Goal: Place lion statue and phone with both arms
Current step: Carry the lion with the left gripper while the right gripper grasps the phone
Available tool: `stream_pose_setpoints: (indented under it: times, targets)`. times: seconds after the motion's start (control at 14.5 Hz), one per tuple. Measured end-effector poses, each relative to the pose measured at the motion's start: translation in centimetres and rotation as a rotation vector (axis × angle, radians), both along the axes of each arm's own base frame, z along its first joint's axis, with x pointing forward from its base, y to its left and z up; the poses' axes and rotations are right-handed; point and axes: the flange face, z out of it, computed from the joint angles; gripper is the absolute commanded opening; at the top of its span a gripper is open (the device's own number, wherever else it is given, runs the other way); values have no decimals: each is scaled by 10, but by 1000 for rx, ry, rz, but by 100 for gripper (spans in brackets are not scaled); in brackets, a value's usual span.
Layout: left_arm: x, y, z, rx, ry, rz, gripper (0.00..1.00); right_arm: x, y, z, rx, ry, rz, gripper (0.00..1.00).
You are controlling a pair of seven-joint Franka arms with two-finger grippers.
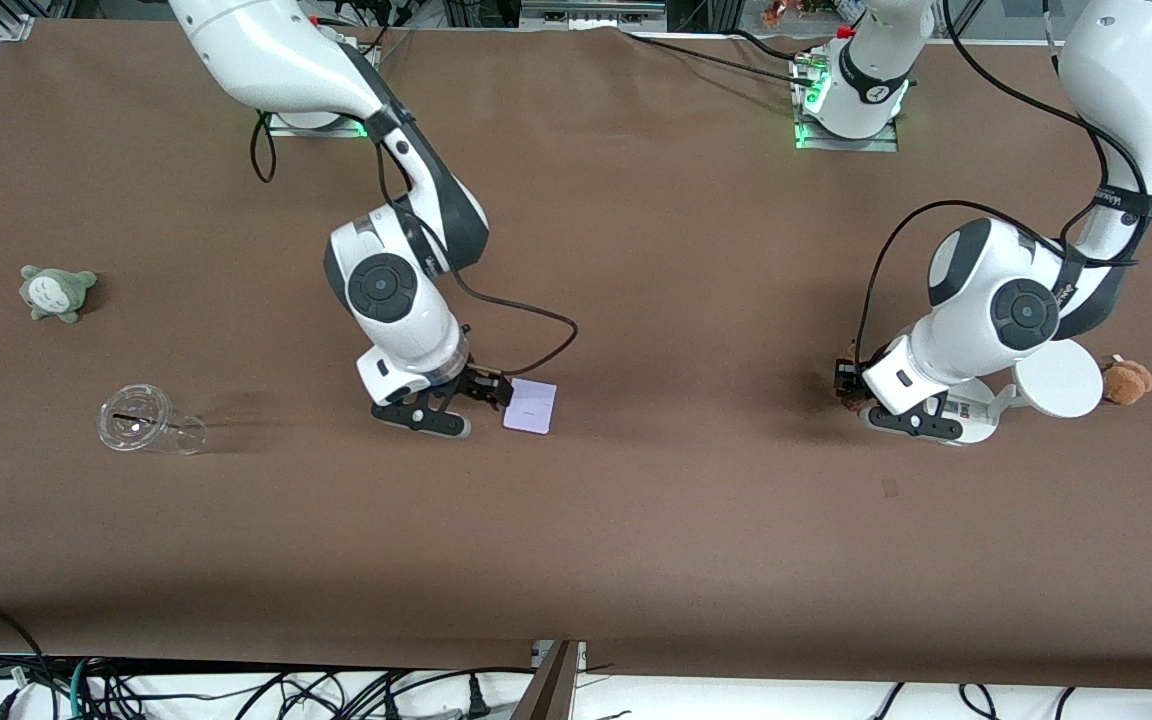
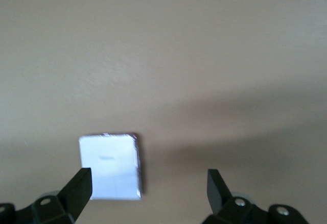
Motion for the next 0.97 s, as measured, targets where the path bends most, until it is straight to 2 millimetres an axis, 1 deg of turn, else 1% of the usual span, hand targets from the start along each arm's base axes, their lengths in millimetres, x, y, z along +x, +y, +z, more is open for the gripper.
stream_pose_setpoints:
  times: [0.21,0.48,0.62,0.76,0.97]
  targets:
    - [2,8,-11,8,-24,-5,0,0,14,-28,24,-38,-13,96]
    - [6,22,-34,-16,-44,20,0,-2,34,-46,-9,-77,12,96]
    - [7,28,-47,-29,-43,35,0,-4,44,-55,-41,-97,44,99]
    - [7,27,-53,-35,-40,35,0,-5,51,-62,-66,-113,79,99]
    - [6,21,-53,-35,-39,36,0,-5,58,-70,-77,-121,100,99]
